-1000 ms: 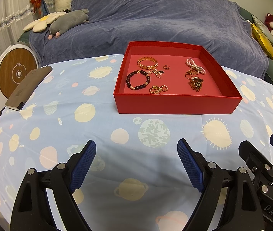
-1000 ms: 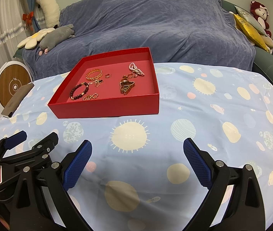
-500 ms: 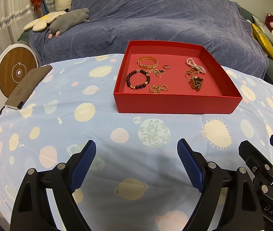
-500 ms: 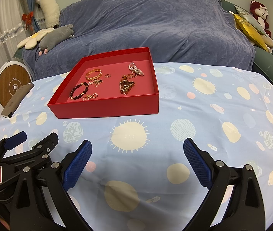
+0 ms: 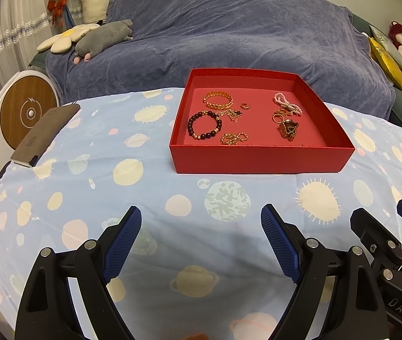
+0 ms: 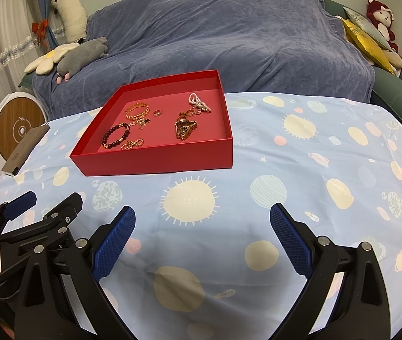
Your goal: Organize jewelry
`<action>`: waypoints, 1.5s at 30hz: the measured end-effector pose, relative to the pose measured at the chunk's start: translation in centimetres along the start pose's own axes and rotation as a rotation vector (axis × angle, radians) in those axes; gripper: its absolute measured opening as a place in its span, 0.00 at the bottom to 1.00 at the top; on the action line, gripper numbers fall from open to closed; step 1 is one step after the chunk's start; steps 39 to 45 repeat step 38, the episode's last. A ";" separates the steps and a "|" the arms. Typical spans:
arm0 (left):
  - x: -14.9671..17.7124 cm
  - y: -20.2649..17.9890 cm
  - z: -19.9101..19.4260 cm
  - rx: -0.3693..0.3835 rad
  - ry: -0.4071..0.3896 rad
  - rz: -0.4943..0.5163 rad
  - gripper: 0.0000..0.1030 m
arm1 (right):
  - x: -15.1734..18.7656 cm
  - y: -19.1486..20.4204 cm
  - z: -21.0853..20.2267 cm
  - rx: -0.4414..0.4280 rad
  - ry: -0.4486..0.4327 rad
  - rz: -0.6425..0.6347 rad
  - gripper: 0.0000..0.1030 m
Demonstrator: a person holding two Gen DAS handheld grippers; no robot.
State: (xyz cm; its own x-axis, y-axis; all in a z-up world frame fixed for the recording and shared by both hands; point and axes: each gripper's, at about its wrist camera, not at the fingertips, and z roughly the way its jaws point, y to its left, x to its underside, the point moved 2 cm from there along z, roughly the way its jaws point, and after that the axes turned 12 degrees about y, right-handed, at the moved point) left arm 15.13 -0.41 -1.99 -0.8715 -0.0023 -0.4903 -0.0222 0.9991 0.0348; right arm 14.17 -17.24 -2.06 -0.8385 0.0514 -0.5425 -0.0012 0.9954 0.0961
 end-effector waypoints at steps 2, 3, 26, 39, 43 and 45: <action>-0.1 0.0 0.0 0.008 0.001 -0.004 0.81 | 0.0 -0.1 0.0 -0.002 0.002 0.001 0.91; -0.1 0.0 0.0 0.009 0.005 -0.006 0.81 | 0.0 0.0 0.0 0.001 0.001 0.000 0.91; -0.3 -0.1 0.0 0.013 0.003 -0.002 0.81 | 0.1 -0.2 0.0 -0.001 0.001 0.001 0.91; -0.4 -0.1 -0.3 -0.006 -0.006 0.003 0.81 | 0.1 -0.2 0.0 0.001 0.000 0.002 0.91; -0.4 -0.1 -0.3 -0.006 -0.006 0.003 0.81 | 0.1 -0.2 0.0 0.001 0.000 0.002 0.91; -0.4 -0.1 -0.3 -0.006 -0.006 0.003 0.81 | 0.1 -0.2 0.0 0.001 0.000 0.002 0.91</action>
